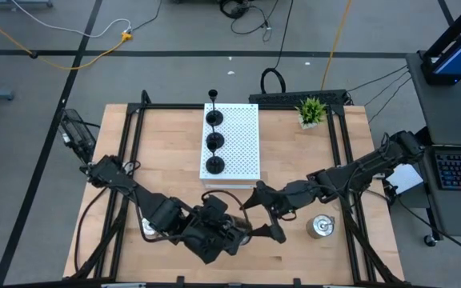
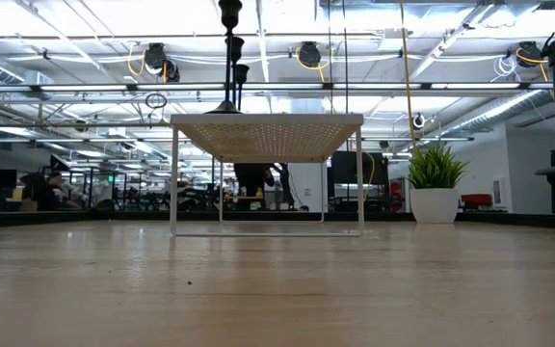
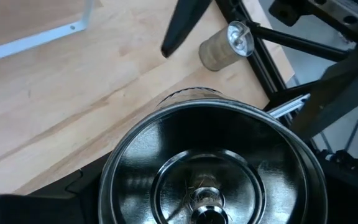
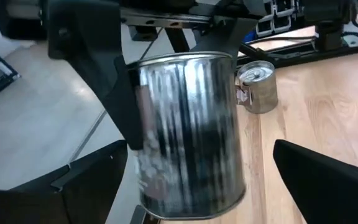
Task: Pick & Place candle stick holders
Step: Put the top left silver scented candle on the shelf
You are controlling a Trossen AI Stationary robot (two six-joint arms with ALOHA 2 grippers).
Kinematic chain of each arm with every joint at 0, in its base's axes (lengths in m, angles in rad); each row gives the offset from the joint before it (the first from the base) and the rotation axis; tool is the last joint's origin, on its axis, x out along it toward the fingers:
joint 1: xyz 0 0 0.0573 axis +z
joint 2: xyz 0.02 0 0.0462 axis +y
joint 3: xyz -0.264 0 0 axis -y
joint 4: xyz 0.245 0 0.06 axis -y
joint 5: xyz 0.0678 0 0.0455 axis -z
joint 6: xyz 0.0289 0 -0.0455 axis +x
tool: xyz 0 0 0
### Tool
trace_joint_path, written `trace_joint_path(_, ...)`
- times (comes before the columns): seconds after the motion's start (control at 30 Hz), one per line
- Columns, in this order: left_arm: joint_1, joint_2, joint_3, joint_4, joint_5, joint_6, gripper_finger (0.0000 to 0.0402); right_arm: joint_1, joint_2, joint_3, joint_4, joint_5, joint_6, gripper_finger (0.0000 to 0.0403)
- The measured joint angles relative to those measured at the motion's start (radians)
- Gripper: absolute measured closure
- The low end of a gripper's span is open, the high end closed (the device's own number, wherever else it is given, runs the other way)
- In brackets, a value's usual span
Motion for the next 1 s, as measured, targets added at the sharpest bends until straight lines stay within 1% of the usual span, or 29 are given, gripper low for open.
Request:
trace_joint_path(0.13, 0.011, 0.000, -0.009, -0.006, 0.001, 0.008, 0.0048, -0.001, 0.000, 0.000, -0.017, 0.045, 0.035, 0.0003)
trace_joint_path(0.3, 0.015, 0.000, -0.009, -0.005, 0.001, 0.016, 0.0048, 0.001, 0.000, 0.000, -0.038, 0.046, 0.024, 0.0006)
trace_joint_path(0.47, 0.015, 0.000, -0.009, -0.004, 0.001, 0.025, 0.0048, 0.001, 0.000, 0.000, -0.096, 0.046, 0.036, 0.0007)
trace_joint_path(0.63, 0.019, 0.003, -0.009, 0.000, 0.004, 0.033, 0.0048, 0.001, 0.000, 0.000, -0.099, 0.046, 0.032, 0.0007)
trace_joint_path(0.77, 0.029, 0.020, -0.010, 0.026, 0.022, 0.060, 0.0048, 0.002, 0.001, -0.002, -0.112, 0.042, 0.025, 0.0007)
trace_joint_path(0.93, 0.052, 0.036, -0.010, 0.057, 0.065, 0.103, 0.0048, 0.004, 0.036, -0.002, -0.110, 0.008, 0.041, 0.0007)
trace_joint_path(1.0, 0.061, 0.036, -0.010, 0.066, 0.055, 0.104, 0.0048, 0.003, 0.055, -0.001, -0.096, -0.010, 0.062, 0.0007)
